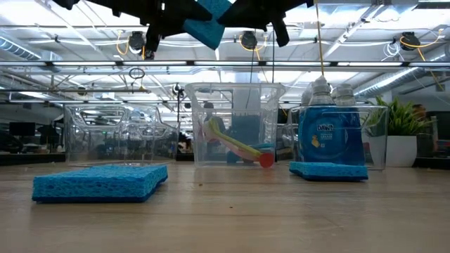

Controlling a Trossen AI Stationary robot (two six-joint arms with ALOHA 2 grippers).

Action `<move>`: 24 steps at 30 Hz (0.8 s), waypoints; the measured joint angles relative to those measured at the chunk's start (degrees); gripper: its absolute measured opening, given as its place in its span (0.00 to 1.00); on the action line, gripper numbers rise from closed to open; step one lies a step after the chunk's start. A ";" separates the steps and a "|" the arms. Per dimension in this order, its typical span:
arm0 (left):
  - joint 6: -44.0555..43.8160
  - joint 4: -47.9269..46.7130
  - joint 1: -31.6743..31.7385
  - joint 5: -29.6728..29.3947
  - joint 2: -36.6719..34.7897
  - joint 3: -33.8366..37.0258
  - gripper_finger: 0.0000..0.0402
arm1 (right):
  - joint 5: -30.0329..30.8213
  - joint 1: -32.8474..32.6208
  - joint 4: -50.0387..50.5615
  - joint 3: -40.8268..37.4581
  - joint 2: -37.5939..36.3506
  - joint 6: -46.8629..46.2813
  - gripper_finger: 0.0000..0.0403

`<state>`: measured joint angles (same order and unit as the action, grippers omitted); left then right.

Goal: Pick & Place Kitchen Sink Supplies
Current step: Put the blue sponge into the left transparent bin

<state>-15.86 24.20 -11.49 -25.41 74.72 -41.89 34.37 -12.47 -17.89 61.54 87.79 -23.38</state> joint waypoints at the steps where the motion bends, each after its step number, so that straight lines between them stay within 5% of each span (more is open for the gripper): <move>1: -0.06 -0.04 0.00 0.00 0.00 0.00 0.22 | -0.02 0.01 0.20 0.00 0.00 0.00 0.00; 6: -0.38 -0.12 0.02 1.14 0.00 0.00 0.03 | -0.10 -0.02 0.67 0.00 -0.07 -0.01 0.00; 16: -4.07 -2.89 0.00 1.71 -2.40 0.05 0.02 | -3.21 0.02 0.71 -0.04 -0.09 0.63 0.07; 24: -8.29 -17.68 0.00 -5.93 -11.66 0.05 0.02 | -7.54 -0.03 2.72 -0.07 -0.02 0.19 0.23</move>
<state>-24.15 6.52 -11.49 -31.34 63.05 -41.85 26.83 -12.50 -15.17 61.47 87.77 -23.18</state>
